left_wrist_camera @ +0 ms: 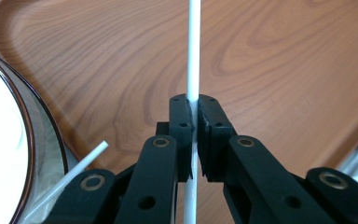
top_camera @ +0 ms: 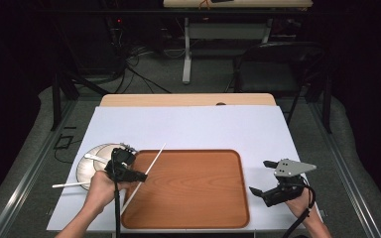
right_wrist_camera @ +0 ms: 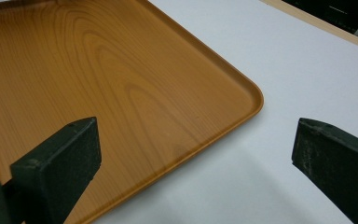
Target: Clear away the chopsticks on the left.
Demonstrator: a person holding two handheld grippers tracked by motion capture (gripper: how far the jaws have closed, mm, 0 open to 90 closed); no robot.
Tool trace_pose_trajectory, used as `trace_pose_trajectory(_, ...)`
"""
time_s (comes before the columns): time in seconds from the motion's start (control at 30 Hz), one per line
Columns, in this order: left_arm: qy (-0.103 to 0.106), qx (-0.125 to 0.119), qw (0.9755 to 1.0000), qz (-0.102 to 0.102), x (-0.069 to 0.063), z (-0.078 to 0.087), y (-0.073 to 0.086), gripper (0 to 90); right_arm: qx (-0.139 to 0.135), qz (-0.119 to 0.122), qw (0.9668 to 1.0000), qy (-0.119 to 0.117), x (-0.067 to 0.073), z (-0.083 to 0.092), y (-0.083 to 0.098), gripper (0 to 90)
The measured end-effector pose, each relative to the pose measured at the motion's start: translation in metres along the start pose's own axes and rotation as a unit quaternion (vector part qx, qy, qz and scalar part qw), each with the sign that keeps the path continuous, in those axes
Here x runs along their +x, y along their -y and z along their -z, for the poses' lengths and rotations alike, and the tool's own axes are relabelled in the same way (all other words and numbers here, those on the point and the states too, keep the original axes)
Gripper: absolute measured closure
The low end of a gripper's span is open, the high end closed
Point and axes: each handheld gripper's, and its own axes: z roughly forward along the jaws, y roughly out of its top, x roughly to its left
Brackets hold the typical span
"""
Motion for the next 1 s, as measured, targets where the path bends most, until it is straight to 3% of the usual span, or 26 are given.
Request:
trace_pose_trajectory(0.3, -0.003, -0.003, 0.9994, 0.034, 0.006, -0.022, 0.011, 85.1, 0.001, 0.0, 1.0, 0.0, 0.0, 0.0, 0.0, 0.8)
trace_pose_trajectory(0.5, -0.02, -0.006, 0.9989, 0.041, 0.009, -0.029, 0.017, 84.8, 0.002, 0.002, 1.0, -0.001, 0.001, 0.0, 0.0, 0.9)
trace_pose_trajectory(1.0, -0.085, -0.004, 0.9963, 0.008, 0.005, -0.039, 0.024, 80.6, 0.001, 0.004, 1.0, -0.002, 0.001, 0.0, 0.0, 0.9)
